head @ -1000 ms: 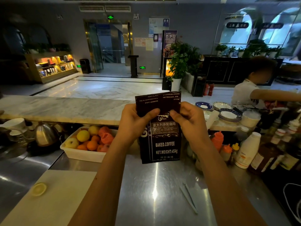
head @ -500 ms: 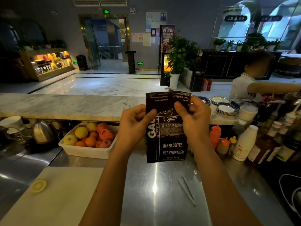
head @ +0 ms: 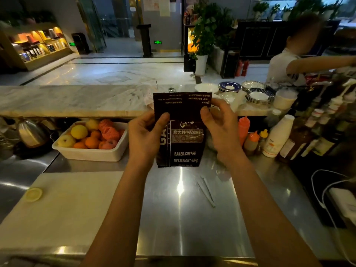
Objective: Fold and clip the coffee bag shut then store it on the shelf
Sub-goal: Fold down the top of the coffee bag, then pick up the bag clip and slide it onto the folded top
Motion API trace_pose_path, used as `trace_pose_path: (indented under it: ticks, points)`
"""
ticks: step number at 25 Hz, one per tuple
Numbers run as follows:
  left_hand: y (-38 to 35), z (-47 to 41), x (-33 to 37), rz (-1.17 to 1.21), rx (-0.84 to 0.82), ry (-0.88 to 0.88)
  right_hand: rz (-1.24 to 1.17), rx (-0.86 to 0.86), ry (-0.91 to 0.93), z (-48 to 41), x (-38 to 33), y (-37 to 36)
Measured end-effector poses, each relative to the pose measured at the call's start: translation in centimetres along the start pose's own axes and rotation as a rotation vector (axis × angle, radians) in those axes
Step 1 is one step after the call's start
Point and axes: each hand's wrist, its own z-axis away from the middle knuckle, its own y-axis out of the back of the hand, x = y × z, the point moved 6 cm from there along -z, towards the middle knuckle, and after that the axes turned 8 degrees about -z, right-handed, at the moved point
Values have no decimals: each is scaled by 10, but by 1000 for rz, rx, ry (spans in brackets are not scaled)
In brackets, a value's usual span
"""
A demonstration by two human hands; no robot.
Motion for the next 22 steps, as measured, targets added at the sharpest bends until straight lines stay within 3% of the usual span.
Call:
trace_pose_path:
  ticks: [2,6,9,15,22]
  points:
    - [-8,13,-18,-47,31,15,79,47,-138,14,48,44]
    - [-20,35,-47,-73,119,60,542,46,-566,80,180,128]
    - [-25,49,-59,-105,196,86,765,-25,-726,126,246,158]
    - [-28,75,-77,-174,294,176,1086,-321,-753,159,303,167]
    - [-11,61,-98,-183,338,217,1171,-336,-641,155,321,170]
